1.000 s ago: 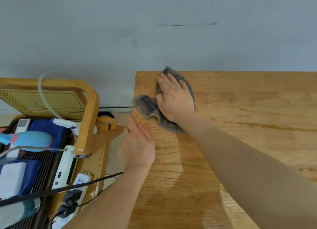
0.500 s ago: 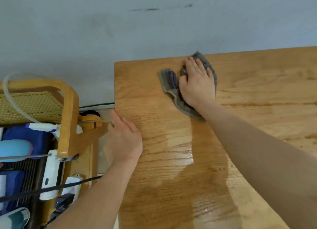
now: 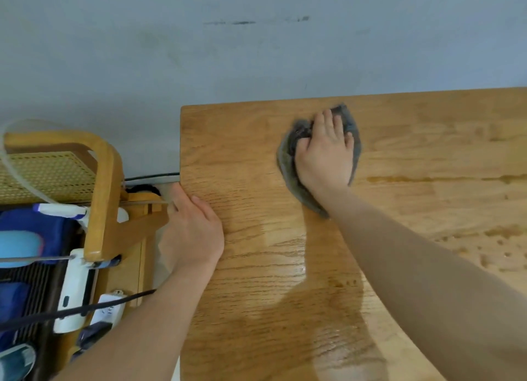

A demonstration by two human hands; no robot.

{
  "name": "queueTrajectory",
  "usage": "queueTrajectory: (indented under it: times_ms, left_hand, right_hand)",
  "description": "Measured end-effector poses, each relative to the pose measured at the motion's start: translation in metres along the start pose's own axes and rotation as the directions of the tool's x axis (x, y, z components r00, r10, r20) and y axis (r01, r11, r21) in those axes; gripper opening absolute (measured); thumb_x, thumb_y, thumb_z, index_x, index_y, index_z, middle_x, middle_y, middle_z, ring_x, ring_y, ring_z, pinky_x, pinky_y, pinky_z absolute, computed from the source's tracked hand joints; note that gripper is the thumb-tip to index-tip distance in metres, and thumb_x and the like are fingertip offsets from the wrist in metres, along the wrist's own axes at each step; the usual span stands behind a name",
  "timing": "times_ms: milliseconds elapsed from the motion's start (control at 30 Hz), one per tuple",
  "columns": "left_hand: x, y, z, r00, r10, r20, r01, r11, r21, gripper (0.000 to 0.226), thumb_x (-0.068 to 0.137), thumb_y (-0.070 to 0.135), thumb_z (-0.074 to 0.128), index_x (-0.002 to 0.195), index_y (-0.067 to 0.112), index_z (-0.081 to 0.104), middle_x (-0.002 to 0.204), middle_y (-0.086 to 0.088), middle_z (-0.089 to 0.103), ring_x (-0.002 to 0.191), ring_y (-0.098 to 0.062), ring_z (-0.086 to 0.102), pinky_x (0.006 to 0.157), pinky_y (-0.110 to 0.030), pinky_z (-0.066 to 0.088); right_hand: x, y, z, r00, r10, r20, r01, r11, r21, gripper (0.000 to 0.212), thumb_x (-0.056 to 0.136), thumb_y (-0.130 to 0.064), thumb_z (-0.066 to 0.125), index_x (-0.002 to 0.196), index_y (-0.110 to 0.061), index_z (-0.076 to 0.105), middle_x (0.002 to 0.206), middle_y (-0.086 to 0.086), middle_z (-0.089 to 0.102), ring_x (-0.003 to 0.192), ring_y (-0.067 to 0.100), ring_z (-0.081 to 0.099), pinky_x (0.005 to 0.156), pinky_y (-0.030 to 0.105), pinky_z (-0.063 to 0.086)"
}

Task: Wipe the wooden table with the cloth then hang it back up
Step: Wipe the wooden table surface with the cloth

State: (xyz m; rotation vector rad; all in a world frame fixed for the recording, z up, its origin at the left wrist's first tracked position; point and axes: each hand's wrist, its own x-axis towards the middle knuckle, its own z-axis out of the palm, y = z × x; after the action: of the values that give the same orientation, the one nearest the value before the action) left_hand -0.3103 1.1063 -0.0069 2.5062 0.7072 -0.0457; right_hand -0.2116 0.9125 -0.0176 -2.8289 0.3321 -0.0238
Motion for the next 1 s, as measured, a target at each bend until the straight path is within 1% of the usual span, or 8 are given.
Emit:
queueTrajectory:
  times_ms: [167, 233, 400, 500, 633, 767, 833, 1000]
  left_hand:
    - [-0.002, -0.006, 0.001, 0.999, 0.035, -0.024, -0.034, 0.999, 0.007, 0.036, 0.101, 0.028, 0.024, 0.132, 0.015, 0.034, 0.105, -0.017, 0.060, 0.070, -0.034, 0.053, 0.058, -0.034, 0.034]
    - [-0.001, -0.005, 0.002, 1.000, 0.026, -0.016, -0.026, 1.000, 0.013, 0.035, 0.101, 0.028, 0.023, 0.132, 0.014, 0.034, 0.106, -0.015, 0.060, 0.072, -0.030, 0.050, 0.061, -0.035, 0.034]
    - [0.001, -0.005, 0.004, 0.998, 0.054, -0.032, -0.054, 0.998, 0.010, 0.033, 0.101, 0.028, 0.023, 0.127, 0.012, 0.037, 0.103, -0.014, 0.060, 0.065, -0.023, 0.043, 0.057, -0.032, 0.031]
    - [-0.001, -0.008, 0.005, 0.997, 0.070, -0.041, -0.069, 0.997, 0.030, 0.037, 0.101, 0.028, 0.022, 0.131, 0.011, 0.035, 0.110, -0.017, 0.060, 0.071, -0.031, 0.051, 0.060, -0.035, 0.033]
    - [0.002, -0.009, 0.006, 0.995, 0.079, -0.057, -0.075, 0.995, 0.073, 0.045, 0.100, 0.030, 0.022, 0.137, 0.008, 0.034, 0.116, -0.023, 0.059, 0.096, -0.044, 0.057, 0.069, -0.043, 0.041]
    - [0.006, -0.012, 0.010, 0.983, 0.156, -0.101, -0.133, 0.970, 0.204, 0.045, 0.097, 0.028, 0.026, 0.131, 0.001, 0.040, 0.125, -0.026, 0.050, 0.114, -0.043, 0.046, 0.085, -0.054, 0.045]
    - [0.004, -0.013, 0.012, 0.980, 0.170, -0.107, -0.143, 0.964, 0.223, 0.042, 0.098, 0.025, 0.029, 0.130, 0.000, 0.039, 0.127, -0.026, 0.048, 0.115, -0.043, 0.044, 0.086, -0.055, 0.043]
    - [0.002, -0.013, 0.010, 0.976, 0.178, -0.123, -0.155, 0.972, 0.176, 0.043, 0.098, 0.021, 0.031, 0.133, -0.003, 0.038, 0.124, -0.029, 0.049, 0.113, -0.045, 0.045, 0.084, -0.054, 0.042]
  right_hand:
    - [-0.057, -0.043, 0.011, 0.809, -0.555, 0.193, 0.554, 0.830, 0.065, 0.060, 0.094, -0.032, 0.033, 0.151, -0.016, 0.028, 0.158, -0.001, 0.024, 0.147, 0.014, 0.015, 0.120, 0.041, 0.012]
    - [-0.038, -0.005, 0.000, 0.852, -0.505, 0.140, 0.505, 0.862, 0.038, 0.060, 0.090, -0.032, 0.033, 0.148, -0.016, 0.033, 0.156, -0.001, 0.030, 0.146, 0.015, 0.020, 0.119, 0.041, 0.016]
    - [-0.010, 0.038, -0.013, 1.000, -0.013, -0.021, 0.013, 1.000, 0.005, 0.060, 0.092, -0.030, 0.028, 0.149, -0.012, 0.028, 0.157, 0.004, 0.026, 0.146, 0.021, 0.018, 0.119, 0.043, 0.012]
    - [-0.048, -0.014, 0.004, 0.975, -0.223, 0.019, 0.222, 0.975, 0.031, 0.064, 0.086, -0.033, 0.027, 0.146, -0.012, 0.034, 0.155, 0.006, 0.033, 0.144, 0.021, 0.023, 0.118, 0.045, 0.016]
    - [-0.058, 0.016, -0.010, 0.749, -0.619, 0.236, 0.620, 0.780, 0.081, 0.058, 0.093, -0.033, 0.032, 0.150, -0.020, 0.030, 0.158, -0.005, 0.025, 0.147, 0.011, 0.014, 0.120, 0.037, 0.010]
    - [-0.013, 0.079, -0.032, 0.958, -0.269, 0.101, 0.270, 0.963, 0.004, 0.059, 0.092, -0.033, 0.032, 0.149, -0.019, 0.031, 0.157, -0.002, 0.028, 0.146, 0.014, 0.017, 0.119, 0.043, 0.015]
    - [-0.026, 0.065, -0.026, 0.985, -0.159, 0.074, 0.160, 0.987, -0.013, 0.059, 0.094, -0.031, 0.030, 0.151, -0.017, 0.026, 0.159, 0.000, 0.022, 0.147, 0.016, 0.013, 0.120, 0.042, 0.010]
    - [-0.122, 0.017, -0.008, 0.813, -0.553, 0.184, 0.549, 0.832, 0.075, 0.058, 0.092, -0.031, 0.038, 0.148, -0.016, 0.034, 0.156, -0.001, 0.030, 0.146, 0.015, 0.019, 0.119, 0.040, 0.012]
